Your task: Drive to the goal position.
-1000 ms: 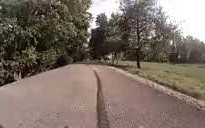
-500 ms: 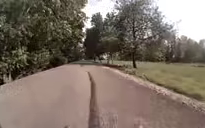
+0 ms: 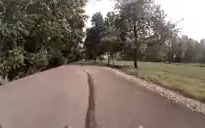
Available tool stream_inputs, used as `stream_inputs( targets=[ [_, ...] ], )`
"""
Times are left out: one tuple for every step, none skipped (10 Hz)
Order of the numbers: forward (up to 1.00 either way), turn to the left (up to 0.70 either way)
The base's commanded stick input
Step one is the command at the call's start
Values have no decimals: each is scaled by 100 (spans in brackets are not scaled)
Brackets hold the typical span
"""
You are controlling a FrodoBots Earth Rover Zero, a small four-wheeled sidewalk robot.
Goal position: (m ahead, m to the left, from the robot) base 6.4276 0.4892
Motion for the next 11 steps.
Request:
stream_inputs(
  targets=[
    [70,35],
    [70,35],
    [70,35],
    [70,0],
    [70,0],
    [70,0],
    [70,0],
    [70,0],
    [70,0],
    [70,0],
    [70,0]
  ],
)
